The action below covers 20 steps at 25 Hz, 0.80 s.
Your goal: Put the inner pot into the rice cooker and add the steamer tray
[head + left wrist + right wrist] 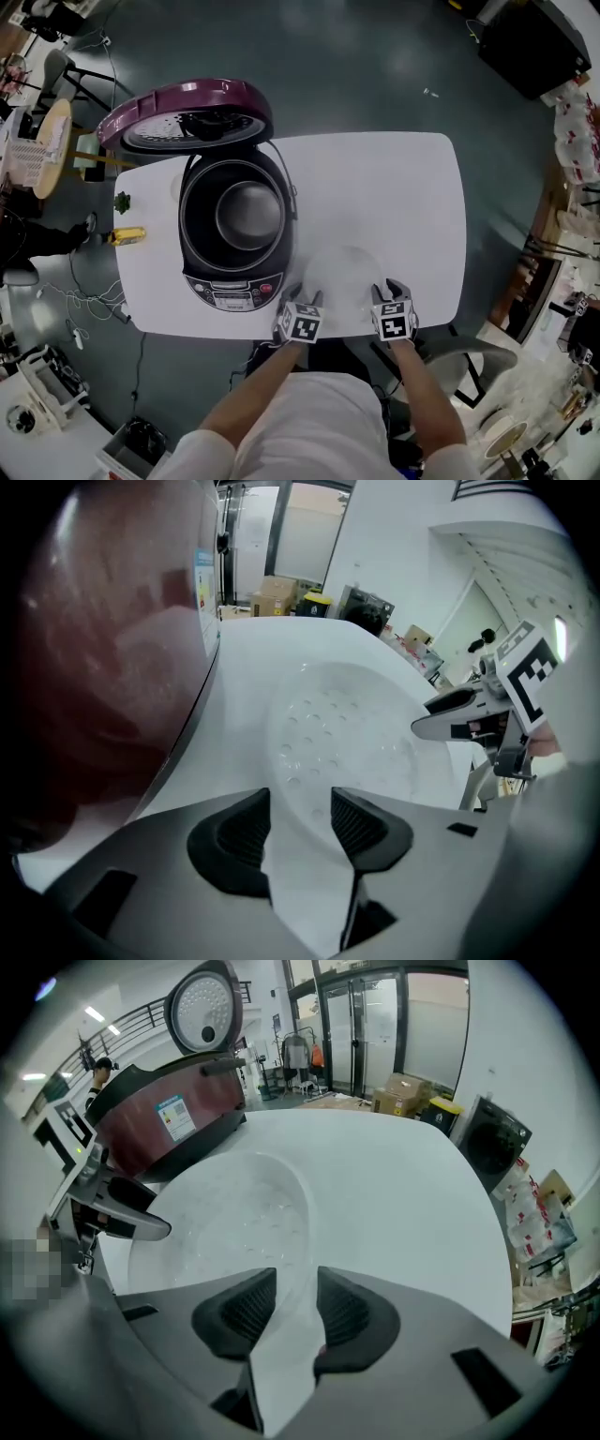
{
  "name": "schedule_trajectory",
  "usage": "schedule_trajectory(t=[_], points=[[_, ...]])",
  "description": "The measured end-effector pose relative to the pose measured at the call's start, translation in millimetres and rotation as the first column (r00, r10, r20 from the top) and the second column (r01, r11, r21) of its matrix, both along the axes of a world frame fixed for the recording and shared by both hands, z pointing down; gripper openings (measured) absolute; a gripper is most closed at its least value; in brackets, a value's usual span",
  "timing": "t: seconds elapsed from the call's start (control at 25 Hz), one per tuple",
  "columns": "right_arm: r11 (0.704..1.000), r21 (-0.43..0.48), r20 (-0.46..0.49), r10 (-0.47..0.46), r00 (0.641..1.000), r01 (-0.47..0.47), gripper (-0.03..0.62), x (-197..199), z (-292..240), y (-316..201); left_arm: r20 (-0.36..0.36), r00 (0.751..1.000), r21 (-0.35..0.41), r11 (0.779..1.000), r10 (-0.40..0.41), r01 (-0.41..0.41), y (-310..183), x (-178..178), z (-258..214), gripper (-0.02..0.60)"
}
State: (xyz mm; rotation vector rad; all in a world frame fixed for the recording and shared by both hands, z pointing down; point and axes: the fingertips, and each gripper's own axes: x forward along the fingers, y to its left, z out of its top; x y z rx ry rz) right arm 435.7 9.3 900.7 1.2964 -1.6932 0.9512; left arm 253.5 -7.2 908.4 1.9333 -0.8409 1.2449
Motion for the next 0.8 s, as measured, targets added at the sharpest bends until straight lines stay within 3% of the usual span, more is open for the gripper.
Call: schedule_trajectory(t=[0.08,0.12,0.8], points=[[1.000,-0.004,0.001,-0.003,1.000,0.003,0.117,-1,1,-2,0.002,1.000,-0.009,1.000,0.001,-0.001,-1,-2,3,0.144],[1.000,-0.005,0.004,0.002,1.000,-0.002,0.110,-1,0,-4,-0.003,1.000,-0.010,1.000,0.001,-0.001,-1,-1,3,0.133],[0.991,0.126,-0.006,0.055,0.998,-0.053,0.091,18,-83,-12,-0.092,0.995,0.069,0.997,0.051,-0.044,-7,15,-71,0.135]])
